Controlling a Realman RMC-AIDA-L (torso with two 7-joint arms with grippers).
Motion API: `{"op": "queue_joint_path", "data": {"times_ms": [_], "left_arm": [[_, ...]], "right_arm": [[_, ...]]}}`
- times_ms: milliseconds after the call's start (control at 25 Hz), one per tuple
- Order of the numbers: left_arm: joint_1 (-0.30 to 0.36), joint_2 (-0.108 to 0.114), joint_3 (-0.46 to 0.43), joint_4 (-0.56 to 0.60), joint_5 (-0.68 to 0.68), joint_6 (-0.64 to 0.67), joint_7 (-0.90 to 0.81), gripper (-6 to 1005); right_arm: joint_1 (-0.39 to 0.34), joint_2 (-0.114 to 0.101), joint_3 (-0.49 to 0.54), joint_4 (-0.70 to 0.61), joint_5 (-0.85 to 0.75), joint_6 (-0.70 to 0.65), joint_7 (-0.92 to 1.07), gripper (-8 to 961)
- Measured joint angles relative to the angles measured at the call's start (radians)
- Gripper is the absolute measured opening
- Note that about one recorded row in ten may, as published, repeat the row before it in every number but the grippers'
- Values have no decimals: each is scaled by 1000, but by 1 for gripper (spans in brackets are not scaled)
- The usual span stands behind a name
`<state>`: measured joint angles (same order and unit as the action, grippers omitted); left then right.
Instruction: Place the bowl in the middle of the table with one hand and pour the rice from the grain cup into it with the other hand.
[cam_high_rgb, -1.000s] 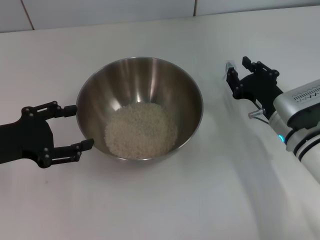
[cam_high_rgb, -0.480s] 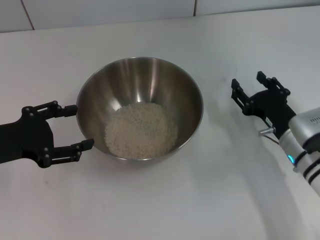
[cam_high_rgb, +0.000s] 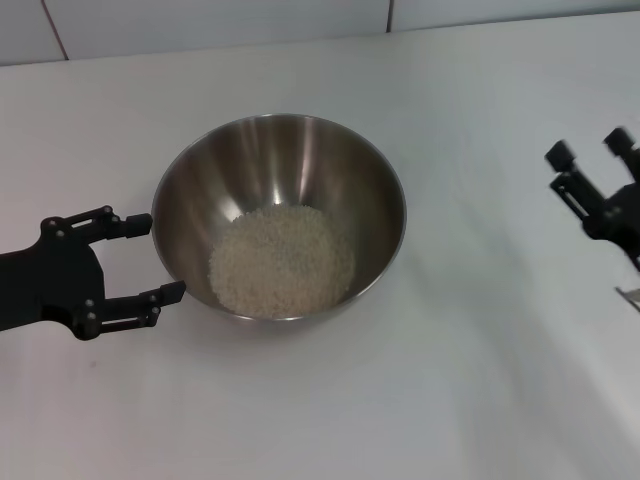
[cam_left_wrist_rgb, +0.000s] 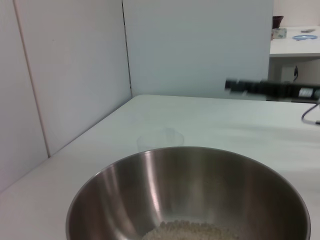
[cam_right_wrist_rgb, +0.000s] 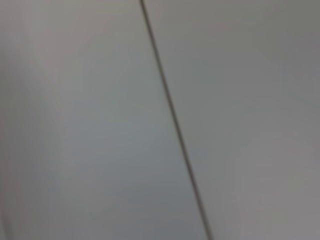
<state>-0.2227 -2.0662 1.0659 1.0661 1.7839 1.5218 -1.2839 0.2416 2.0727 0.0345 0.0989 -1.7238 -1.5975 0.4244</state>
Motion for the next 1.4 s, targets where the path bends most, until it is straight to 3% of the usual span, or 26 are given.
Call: {"op": "queue_joint_path", "data": {"times_ms": [40, 120, 160, 200, 320, 360, 440, 560, 840, 1400], "left_arm": [[0, 0, 0, 0, 0, 0, 0, 813], [-1, 0, 0, -1, 0, 0, 0, 813], [-3, 0, 0, -4, 0, 0, 0, 813], [-3, 0, 0, -4, 0, 0, 0, 813], [-5, 0, 0, -6, 0, 0, 0, 813], [-8, 0, 0, -7, 4, -3, 0, 813], [-8, 0, 0, -7, 6, -4, 0, 813], [-8, 0, 0, -8, 8, -5, -6, 813], [-8, 1, -4, -4, 9, -3, -12, 813], [-10, 2, -2, 3, 9, -3, -26, 813]], "right_arm": [[9, 3, -70, -101, -1, -112, 88, 839], [24, 2, -119, -163, 0, -148, 143, 838], [61, 2, -242, -324, -2, -164, 293, 838], [61, 2, -242, -324, -2, -164, 293, 838], [102, 9, -418, -563, -20, -129, 507, 839], [123, 9, -526, -700, -50, -107, 635, 839], [132, 9, -564, -756, -65, -102, 687, 839], [155, 12, -708, -998, -167, -90, 877, 840], [175, 14, -849, -1193, -287, -80, 1041, 839], [169, 14, -865, -1211, -300, -71, 1055, 838]]}}
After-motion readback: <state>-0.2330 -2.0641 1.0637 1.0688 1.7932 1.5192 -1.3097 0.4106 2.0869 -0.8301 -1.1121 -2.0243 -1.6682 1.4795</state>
